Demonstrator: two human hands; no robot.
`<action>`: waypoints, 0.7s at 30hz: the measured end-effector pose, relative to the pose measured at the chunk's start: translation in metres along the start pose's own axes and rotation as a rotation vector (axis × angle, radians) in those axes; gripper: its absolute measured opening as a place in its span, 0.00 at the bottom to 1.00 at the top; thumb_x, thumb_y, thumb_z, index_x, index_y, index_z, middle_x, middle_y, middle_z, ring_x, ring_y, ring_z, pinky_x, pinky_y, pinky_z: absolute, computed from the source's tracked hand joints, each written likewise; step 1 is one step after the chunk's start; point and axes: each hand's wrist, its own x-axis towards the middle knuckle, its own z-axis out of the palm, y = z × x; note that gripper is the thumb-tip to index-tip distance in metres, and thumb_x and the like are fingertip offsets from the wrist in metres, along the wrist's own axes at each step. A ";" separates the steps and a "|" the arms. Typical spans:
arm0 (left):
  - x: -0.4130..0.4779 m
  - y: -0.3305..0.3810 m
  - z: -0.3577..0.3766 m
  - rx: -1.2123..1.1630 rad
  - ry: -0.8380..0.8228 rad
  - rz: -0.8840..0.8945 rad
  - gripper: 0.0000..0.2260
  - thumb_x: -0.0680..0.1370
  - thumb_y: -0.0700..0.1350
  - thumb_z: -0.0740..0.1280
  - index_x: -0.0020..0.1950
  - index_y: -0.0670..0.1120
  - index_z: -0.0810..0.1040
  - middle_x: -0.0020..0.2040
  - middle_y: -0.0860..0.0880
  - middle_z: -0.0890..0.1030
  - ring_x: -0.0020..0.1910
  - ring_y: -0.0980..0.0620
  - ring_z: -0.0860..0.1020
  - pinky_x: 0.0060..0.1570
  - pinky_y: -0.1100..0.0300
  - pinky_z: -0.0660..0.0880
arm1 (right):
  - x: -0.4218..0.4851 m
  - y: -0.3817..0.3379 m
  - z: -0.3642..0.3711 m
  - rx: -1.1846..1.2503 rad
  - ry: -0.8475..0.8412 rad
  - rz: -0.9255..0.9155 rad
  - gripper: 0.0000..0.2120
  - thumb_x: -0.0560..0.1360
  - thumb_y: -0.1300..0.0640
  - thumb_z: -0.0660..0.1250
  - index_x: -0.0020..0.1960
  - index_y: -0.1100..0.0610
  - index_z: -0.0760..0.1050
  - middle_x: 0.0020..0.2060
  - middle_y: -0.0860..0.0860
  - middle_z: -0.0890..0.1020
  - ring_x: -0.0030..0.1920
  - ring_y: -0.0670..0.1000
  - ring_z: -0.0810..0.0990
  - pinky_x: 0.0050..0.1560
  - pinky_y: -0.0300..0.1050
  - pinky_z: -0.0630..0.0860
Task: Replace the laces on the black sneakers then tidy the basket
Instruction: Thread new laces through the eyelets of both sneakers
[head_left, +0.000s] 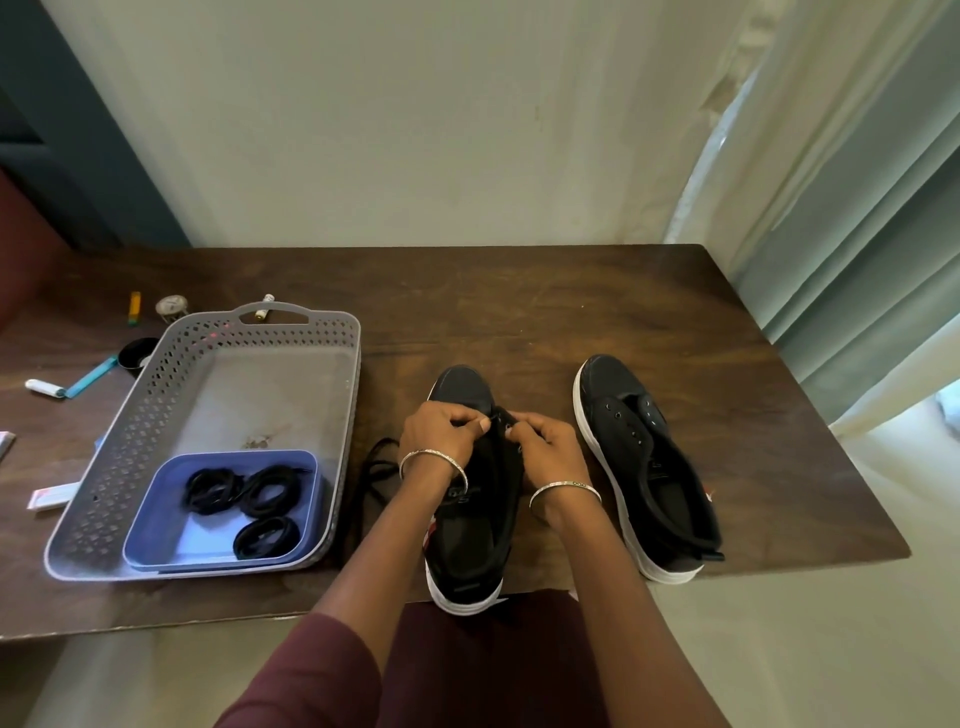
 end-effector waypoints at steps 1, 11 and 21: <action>-0.001 0.000 0.001 0.013 0.003 0.016 0.03 0.74 0.49 0.75 0.47 0.53 0.87 0.46 0.56 0.86 0.48 0.55 0.82 0.50 0.57 0.79 | 0.001 0.001 0.000 0.015 -0.001 -0.002 0.12 0.71 0.55 0.65 0.48 0.45 0.85 0.41 0.50 0.87 0.49 0.57 0.85 0.53 0.58 0.81; -0.001 0.002 -0.002 0.143 0.068 0.101 0.04 0.76 0.48 0.72 0.49 0.54 0.87 0.47 0.56 0.86 0.48 0.54 0.82 0.46 0.59 0.77 | 0.004 0.003 0.001 -0.024 -0.003 -0.047 0.23 0.69 0.33 0.65 0.47 0.51 0.85 0.41 0.49 0.86 0.47 0.52 0.85 0.56 0.57 0.81; -0.028 -0.001 -0.007 0.304 0.108 0.012 0.22 0.75 0.67 0.64 0.65 0.60 0.75 0.68 0.52 0.69 0.70 0.44 0.65 0.68 0.43 0.61 | 0.015 -0.005 0.009 -0.237 0.127 -0.110 0.04 0.74 0.56 0.73 0.40 0.52 0.81 0.38 0.50 0.85 0.41 0.51 0.84 0.51 0.53 0.81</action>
